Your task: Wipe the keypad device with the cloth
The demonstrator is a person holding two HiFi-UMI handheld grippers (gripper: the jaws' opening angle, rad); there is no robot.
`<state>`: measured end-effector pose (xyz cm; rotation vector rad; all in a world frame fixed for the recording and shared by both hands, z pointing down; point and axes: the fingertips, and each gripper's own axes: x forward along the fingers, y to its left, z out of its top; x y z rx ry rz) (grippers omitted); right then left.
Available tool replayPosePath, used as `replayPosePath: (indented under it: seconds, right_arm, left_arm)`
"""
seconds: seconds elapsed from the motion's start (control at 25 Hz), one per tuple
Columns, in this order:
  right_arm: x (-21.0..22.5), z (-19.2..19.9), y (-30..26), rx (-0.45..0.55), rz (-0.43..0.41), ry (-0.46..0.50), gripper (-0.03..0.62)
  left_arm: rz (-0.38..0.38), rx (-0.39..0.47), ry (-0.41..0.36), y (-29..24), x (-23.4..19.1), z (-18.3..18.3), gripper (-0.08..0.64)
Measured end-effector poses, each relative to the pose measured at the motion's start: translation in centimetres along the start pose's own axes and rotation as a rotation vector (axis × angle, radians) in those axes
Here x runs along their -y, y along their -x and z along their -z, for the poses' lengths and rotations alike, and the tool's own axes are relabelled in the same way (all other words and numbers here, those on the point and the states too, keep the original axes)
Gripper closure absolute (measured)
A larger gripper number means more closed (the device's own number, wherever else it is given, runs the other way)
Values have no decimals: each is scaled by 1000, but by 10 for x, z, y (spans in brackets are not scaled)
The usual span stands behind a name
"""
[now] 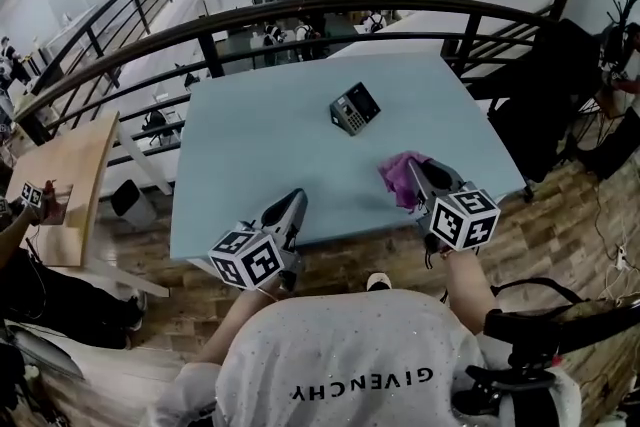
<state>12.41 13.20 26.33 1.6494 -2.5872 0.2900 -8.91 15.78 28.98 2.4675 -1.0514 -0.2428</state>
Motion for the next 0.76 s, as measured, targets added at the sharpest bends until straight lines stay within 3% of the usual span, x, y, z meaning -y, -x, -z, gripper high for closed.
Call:
replayPosePath:
  seconds: [0.28, 0.52, 0.76]
  right_arm:
    - [-6, -9, 6, -43, 22, 15, 568]
    - [11, 9, 1, -43, 21, 24, 568]
    - [22, 13, 9, -71, 28, 29, 568]
  left_arm:
    - [-30, 18, 24, 26, 1, -15, 554]
    - [-42, 38, 37, 18, -11, 8, 554]
    - [-36, 32, 31, 8, 1, 5, 555]
